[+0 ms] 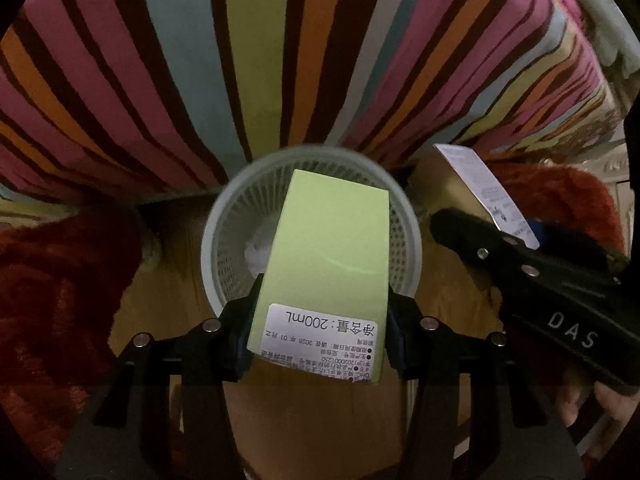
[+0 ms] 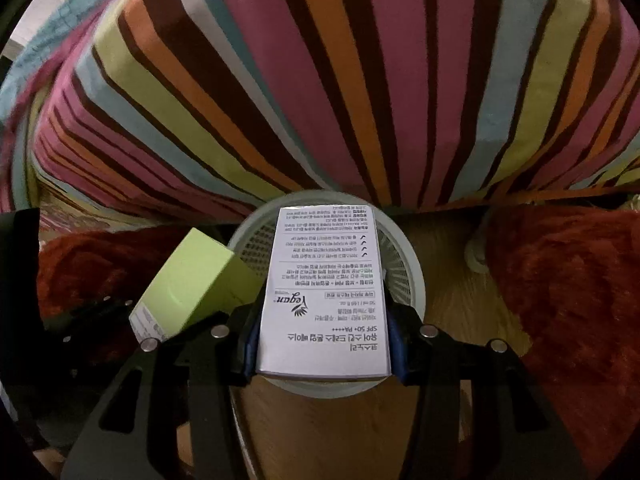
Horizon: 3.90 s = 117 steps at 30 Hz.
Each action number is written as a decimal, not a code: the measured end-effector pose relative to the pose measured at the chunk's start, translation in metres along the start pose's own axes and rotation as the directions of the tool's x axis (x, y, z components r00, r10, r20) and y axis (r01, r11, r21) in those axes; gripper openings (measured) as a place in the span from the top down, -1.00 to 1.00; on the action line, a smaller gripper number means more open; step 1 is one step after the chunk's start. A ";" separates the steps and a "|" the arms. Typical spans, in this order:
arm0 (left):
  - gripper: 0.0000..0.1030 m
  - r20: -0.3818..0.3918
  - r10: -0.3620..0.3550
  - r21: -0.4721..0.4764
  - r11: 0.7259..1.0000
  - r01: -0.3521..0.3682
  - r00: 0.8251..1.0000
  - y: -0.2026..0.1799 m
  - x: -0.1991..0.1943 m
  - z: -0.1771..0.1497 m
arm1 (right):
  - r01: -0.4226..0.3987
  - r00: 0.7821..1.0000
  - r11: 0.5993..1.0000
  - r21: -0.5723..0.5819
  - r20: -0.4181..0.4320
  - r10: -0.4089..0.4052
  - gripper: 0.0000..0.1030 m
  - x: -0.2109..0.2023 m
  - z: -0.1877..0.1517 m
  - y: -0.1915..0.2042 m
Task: Collect trash
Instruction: 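Carry the green box and white box down over the wastebasket, then open both tools to drop the green box and white box into the wastebasket, then move both tools up from the wastebasket toward the remaining trash on the bed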
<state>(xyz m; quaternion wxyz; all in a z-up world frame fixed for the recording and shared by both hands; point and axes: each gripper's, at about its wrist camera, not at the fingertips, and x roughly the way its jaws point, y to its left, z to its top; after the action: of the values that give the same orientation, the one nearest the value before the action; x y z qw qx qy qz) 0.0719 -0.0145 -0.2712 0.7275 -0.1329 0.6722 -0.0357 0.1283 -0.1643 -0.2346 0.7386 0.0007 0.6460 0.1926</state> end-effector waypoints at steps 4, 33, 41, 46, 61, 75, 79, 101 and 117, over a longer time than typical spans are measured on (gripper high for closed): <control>0.01 -0.079 -0.007 -0.012 1.000 0.006 0.997 0.001 0.023 0.000 | 0.017 0.997 1.000 0.002 -0.077 -0.017 0.10 0.023 0.001 0.001; -0.08 -0.324 -0.061 -0.162 0.987 0.008 0.944 0.019 0.105 -0.006 | 0.000 0.945 0.984 0.179 -0.322 0.059 0.07 0.107 -0.004 -0.029; -0.58 -0.300 -0.070 -0.220 0.975 0.002 0.951 0.027 0.112 -0.003 | 0.032 0.952 0.968 0.250 -0.303 0.047 -0.62 0.107 -0.005 -0.043; -0.58 -0.282 -0.065 -0.236 0.972 -0.003 0.957 0.030 0.108 -0.002 | 0.041 0.952 0.957 0.287 -0.301 0.049 -0.62 0.106 -0.005 -0.052; -0.58 -0.223 -0.047 -0.282 0.959 -0.018 0.974 0.038 0.088 -0.005 | 0.047 0.956 0.945 0.323 -0.288 0.051 -0.62 0.096 -0.010 -0.057; -0.58 -0.026 0.000 -0.218 0.976 -0.005 1.000 0.034 0.022 0.000 | -0.018 0.993 0.945 0.328 -0.102 0.054 -0.62 0.037 -0.006 -0.053; -0.58 0.060 0.000 -0.204 0.979 0.012 0.998 0.033 -0.006 0.001 | -0.043 0.998 0.946 0.322 -0.039 0.058 -0.62 0.010 -0.004 -0.052; -0.58 0.467 0.149 -0.170 0.982 -0.077 0.871 0.037 -0.134 0.010 | -0.005 0.935 0.987 0.164 0.351 -0.054 -0.62 -0.104 0.023 -0.048; -0.58 0.575 0.161 -0.148 0.985 -0.091 0.802 0.031 -0.182 0.105 | 0.018 0.865 0.998 0.055 0.500 -0.043 -0.62 -0.139 0.109 -0.034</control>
<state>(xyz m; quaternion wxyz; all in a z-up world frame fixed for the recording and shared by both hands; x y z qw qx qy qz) 0.1549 0.0723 -0.0964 0.8909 -0.1334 0.4240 0.0936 0.2297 -0.2087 -0.0922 0.8835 0.0583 0.4369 0.1586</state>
